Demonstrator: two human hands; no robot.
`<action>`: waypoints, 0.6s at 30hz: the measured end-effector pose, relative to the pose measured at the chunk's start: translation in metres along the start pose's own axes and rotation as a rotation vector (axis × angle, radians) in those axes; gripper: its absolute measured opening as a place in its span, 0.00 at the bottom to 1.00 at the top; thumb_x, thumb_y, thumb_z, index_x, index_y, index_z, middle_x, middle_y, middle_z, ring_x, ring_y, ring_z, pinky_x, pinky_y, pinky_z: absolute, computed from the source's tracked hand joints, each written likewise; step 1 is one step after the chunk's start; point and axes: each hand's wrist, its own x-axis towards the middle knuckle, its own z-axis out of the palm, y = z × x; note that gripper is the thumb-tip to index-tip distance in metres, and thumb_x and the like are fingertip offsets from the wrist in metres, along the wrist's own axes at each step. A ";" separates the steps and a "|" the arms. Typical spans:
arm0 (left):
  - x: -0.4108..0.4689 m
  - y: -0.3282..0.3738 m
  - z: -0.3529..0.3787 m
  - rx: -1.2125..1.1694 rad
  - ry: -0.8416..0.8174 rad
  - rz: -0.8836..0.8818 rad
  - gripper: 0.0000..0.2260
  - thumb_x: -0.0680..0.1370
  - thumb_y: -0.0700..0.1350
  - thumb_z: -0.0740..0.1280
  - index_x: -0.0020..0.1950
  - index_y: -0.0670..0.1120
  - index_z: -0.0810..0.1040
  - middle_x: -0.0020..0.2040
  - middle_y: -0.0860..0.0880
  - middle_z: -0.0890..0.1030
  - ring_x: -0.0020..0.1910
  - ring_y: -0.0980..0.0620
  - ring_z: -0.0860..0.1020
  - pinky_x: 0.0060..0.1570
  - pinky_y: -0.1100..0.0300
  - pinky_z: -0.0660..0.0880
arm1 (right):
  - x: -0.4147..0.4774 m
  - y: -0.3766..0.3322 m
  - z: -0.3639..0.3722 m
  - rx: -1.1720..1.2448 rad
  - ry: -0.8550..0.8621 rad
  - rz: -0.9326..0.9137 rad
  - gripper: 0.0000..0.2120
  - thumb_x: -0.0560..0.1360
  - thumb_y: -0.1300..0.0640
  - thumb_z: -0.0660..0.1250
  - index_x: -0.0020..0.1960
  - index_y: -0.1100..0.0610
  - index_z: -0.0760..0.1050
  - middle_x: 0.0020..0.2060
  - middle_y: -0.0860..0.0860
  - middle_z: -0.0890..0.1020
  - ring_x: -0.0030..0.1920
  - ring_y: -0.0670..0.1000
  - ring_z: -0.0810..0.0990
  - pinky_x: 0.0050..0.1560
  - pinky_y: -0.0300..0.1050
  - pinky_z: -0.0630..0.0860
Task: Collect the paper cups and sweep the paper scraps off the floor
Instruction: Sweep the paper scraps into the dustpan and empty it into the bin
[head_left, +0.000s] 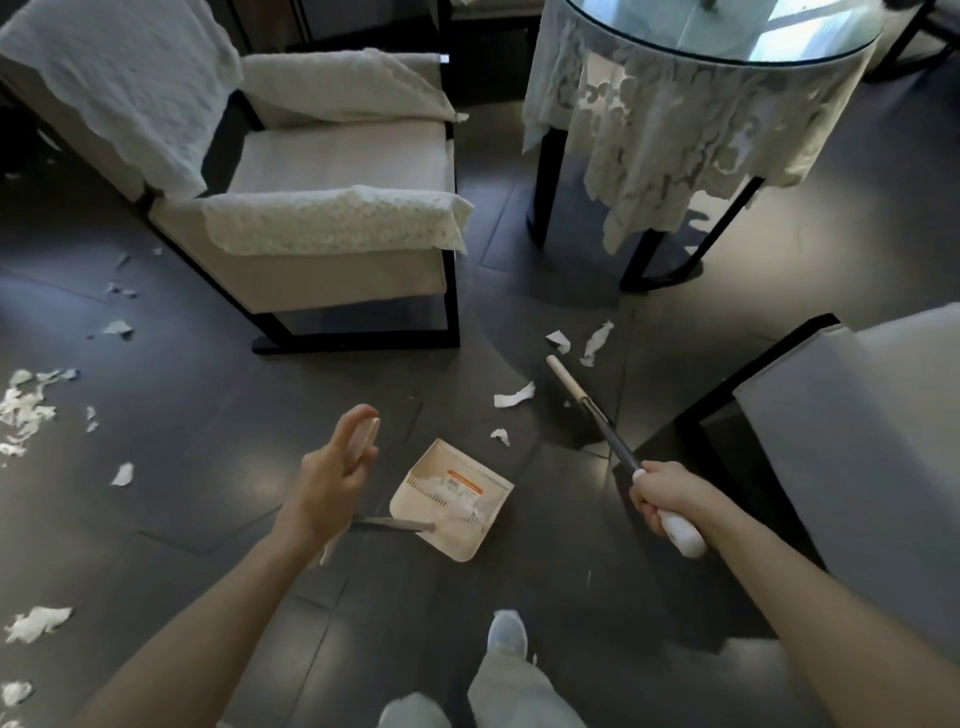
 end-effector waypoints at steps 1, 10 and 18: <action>0.011 0.004 0.005 -0.007 -0.005 -0.002 0.15 0.80 0.42 0.62 0.62 0.58 0.67 0.33 0.50 0.75 0.22 0.56 0.70 0.22 0.63 0.69 | 0.010 -0.006 -0.007 -0.003 0.007 0.012 0.32 0.71 0.69 0.61 0.73 0.54 0.63 0.38 0.60 0.77 0.29 0.51 0.74 0.33 0.43 0.73; 0.112 0.032 0.033 0.014 -0.103 0.033 0.16 0.80 0.43 0.61 0.66 0.56 0.66 0.36 0.52 0.74 0.26 0.55 0.72 0.21 0.69 0.67 | 0.059 -0.066 -0.018 -0.122 -0.084 0.064 0.32 0.74 0.67 0.60 0.75 0.53 0.57 0.48 0.61 0.79 0.35 0.51 0.75 0.40 0.44 0.74; 0.176 0.062 0.050 -0.011 -0.189 0.100 0.17 0.80 0.44 0.60 0.61 0.64 0.63 0.36 0.50 0.75 0.28 0.55 0.73 0.25 0.61 0.69 | 0.004 -0.089 0.011 -0.026 -0.259 0.150 0.33 0.75 0.64 0.61 0.75 0.42 0.57 0.31 0.52 0.79 0.25 0.43 0.73 0.26 0.36 0.72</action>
